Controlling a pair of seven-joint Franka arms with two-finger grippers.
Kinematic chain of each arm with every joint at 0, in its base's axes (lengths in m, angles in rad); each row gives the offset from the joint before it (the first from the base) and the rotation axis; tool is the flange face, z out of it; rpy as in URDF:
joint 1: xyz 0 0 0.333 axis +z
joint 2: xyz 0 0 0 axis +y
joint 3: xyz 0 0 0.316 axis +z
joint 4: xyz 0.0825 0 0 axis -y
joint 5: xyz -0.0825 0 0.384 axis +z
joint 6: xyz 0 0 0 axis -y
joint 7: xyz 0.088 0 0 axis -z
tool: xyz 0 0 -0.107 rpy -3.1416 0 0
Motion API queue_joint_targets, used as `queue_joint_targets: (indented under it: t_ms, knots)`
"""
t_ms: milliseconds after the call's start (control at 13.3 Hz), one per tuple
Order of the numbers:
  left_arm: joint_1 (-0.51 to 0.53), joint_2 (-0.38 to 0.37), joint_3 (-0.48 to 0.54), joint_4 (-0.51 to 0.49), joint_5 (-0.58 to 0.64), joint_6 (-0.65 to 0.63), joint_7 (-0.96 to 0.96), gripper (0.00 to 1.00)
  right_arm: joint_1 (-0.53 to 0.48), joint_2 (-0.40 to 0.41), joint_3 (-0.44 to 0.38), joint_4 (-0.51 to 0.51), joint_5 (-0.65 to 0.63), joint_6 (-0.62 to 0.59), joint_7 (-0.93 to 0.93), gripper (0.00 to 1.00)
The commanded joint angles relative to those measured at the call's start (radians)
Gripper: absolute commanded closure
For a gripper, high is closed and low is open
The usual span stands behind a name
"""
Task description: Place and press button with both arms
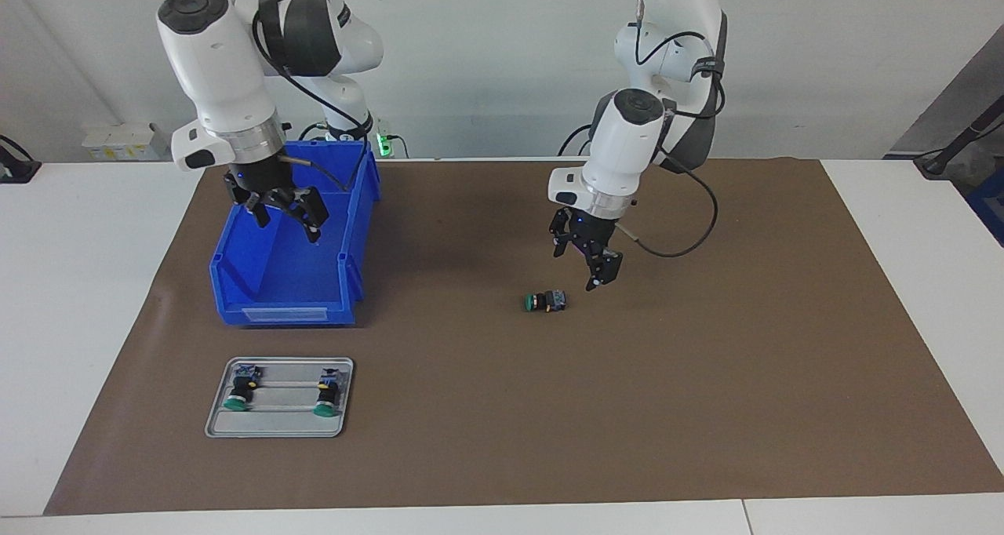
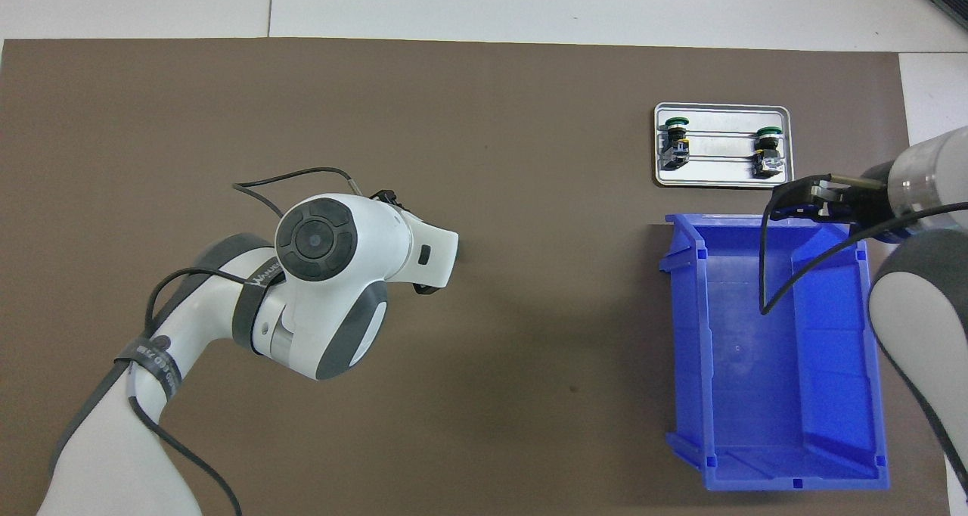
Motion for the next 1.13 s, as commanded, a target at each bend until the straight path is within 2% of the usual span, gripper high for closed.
queue_joint_targets:
  t_ms: [0, 150, 451, 676, 1051]
  knots:
    - [-0.016, 0.084, 0.019, 0.008, -0.012, 0.081, 0.096, 0.00, -0.036, 0.041, 0.006, 0.149, 0.009, -0.113, -0.094, 0.00]
    - [-0.013, 0.101, 0.019, 0.019, -0.012, 0.101, 0.137, 0.00, -0.049, 0.095, 0.006, 0.272, 0.006, -0.178, -0.157, 0.00]
    - [-0.018, 0.124, 0.019, 0.050, -0.011, 0.107, 0.137, 0.00, -0.043, 0.085, 0.009, 0.274, -0.015, -0.230, -0.212, 0.00]
    - [-0.025, 0.152, 0.019, 0.048, -0.009, 0.158, 0.140, 0.00, -0.051, 0.080, 0.008, 0.271, -0.014, -0.236, -0.241, 0.00]
    - [-0.038, 0.179, 0.016, 0.044, -0.011, 0.204, 0.165, 0.00, -0.046, 0.051, 0.008, 0.211, -0.011, -0.221, -0.227, 0.00]
